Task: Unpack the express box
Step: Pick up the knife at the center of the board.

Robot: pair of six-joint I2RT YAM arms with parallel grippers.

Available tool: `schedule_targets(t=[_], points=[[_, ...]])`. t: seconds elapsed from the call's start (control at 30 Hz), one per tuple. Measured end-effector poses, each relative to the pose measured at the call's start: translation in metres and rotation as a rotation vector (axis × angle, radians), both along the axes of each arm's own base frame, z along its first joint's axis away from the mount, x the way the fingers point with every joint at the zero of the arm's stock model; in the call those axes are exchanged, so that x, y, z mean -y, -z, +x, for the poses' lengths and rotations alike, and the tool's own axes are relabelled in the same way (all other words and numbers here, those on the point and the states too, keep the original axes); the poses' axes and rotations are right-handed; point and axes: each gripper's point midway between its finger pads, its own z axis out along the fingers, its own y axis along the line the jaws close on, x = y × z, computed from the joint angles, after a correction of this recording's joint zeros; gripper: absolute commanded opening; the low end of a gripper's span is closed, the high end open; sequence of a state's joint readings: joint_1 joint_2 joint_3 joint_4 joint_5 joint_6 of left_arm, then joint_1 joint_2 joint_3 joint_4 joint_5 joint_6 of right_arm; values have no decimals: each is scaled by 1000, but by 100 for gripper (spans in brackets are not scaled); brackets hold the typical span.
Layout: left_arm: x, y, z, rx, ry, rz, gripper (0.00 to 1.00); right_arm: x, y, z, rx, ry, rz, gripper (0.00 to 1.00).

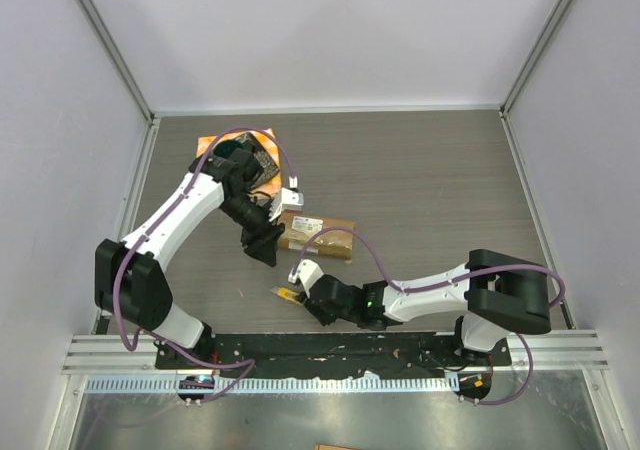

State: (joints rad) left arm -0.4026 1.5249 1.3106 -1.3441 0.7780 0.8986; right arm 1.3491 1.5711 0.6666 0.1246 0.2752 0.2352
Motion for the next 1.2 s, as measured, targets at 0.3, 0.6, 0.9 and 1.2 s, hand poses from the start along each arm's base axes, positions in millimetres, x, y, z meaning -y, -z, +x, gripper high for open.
schedule_targets(t=[0.3,0.6,0.9,1.2], points=[[0,0,0,-1,0,0,57,5,-8,-5,40,-19,-21,12],[7,2,-2,-18,22,-3,63,4,-94,-9,276,-69,-56,11],[18,-8,-16,-17,57,-34,66,20,-155,6,458,-63,-142,11],[21,-21,-27,30,81,-59,65,38,-160,16,542,-73,-265,11]])
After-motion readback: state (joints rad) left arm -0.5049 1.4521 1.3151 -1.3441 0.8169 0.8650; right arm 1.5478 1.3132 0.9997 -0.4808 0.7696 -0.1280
